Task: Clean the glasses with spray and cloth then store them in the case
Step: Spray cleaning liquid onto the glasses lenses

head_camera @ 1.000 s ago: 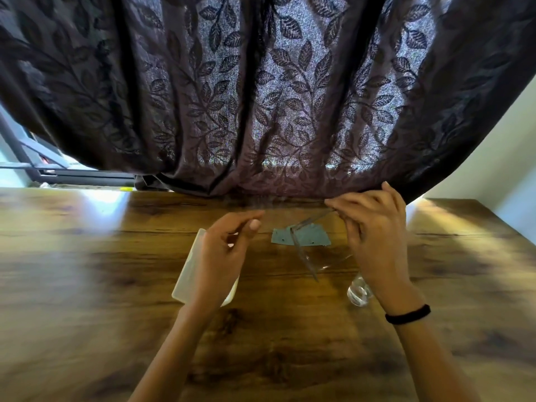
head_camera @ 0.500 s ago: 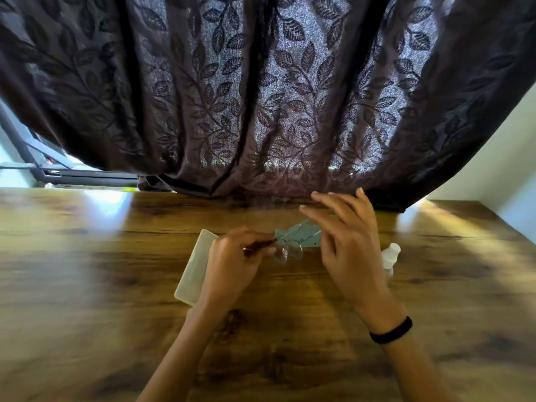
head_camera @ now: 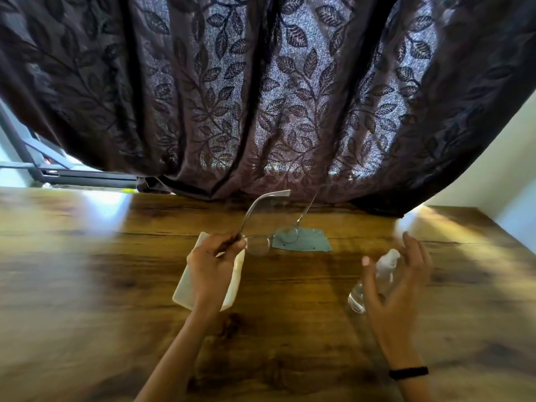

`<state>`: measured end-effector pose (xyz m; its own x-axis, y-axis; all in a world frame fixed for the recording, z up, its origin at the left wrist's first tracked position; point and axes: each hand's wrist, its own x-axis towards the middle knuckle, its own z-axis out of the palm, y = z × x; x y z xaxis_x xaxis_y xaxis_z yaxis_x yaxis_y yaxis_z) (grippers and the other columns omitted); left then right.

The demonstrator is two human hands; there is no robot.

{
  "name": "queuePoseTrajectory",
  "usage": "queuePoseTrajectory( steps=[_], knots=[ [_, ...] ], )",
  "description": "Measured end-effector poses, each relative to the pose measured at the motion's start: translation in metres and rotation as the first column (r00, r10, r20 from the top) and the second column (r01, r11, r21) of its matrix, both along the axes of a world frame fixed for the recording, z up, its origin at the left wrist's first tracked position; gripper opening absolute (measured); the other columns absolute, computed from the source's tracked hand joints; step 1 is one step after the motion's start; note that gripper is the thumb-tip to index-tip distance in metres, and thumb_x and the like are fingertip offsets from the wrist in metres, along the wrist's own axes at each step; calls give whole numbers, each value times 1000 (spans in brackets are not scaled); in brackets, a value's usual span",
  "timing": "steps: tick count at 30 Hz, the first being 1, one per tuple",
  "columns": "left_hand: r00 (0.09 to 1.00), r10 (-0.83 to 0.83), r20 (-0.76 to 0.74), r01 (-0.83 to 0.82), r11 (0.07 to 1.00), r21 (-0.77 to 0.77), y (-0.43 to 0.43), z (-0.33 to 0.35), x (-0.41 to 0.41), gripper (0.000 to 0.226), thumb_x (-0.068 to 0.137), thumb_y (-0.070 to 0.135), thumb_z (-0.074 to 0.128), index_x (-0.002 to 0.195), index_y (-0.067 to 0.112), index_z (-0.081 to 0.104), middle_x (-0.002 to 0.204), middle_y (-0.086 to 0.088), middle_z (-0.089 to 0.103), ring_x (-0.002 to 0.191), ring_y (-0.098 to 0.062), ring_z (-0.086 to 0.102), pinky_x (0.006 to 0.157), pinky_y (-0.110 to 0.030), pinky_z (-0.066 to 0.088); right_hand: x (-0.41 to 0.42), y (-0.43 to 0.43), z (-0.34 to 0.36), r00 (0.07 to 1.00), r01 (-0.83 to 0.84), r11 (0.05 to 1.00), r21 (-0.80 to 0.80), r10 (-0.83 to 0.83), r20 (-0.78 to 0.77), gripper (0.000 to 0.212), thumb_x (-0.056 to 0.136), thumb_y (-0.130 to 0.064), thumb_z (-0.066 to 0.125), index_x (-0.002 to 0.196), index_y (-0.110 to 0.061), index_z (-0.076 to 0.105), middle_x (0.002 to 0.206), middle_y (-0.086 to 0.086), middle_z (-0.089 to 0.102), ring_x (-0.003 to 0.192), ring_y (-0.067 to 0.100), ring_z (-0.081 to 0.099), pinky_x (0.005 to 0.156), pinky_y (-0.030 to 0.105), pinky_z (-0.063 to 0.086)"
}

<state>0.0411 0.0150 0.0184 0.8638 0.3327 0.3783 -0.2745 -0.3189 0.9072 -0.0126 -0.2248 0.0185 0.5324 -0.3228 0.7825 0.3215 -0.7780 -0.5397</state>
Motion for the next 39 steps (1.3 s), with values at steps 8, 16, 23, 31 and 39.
queuePoseTrajectory(
  steps=[8,16,23,31,39],
  knots=[
    [1000,2,10,-1,1000,-19,4,-4,3,18,73,10,73,92,9,72,84,7,68,75,5,62,71,-6,47,0,0,-26,993,-86,996,-5,86,-87,65,90,-46,42,143,-32,8,144,-13,19,126,-1,30,95,22,39],
    [1000,0,-1,0,997,-74,2,-2,1,21,73,12,73,86,28,68,83,20,64,78,4,62,77,-22,47,8,29,-11,956,-216,975,-42,203,-213,63,90,-16,48,142,-24,14,126,-12,28,111,-21,32,78,7,39],
    [987,-32,155,33,999,-5,-5,-3,-1,23,70,6,74,91,14,71,85,9,66,83,3,61,71,-4,44,12,63,-2,841,-429,898,-94,360,-404,52,92,-38,40,137,-42,15,124,-9,43,82,-1,53,64,14,47],
    [968,-58,243,38,996,86,-8,-5,-3,36,69,0,75,95,23,67,87,24,60,81,2,61,69,-9,49,25,74,1,819,-477,851,-219,339,-463,49,94,-29,45,138,-30,22,120,-3,49,58,-6,47,50,6,38],
    [960,-72,272,47,994,98,-6,-4,-3,35,70,-3,74,96,21,67,87,20,61,83,-2,62,70,-10,49,21,60,7,870,-409,912,-31,379,-316,46,91,-34,45,134,-27,30,109,-10,51,76,-9,54,57,6,45]
  ],
)
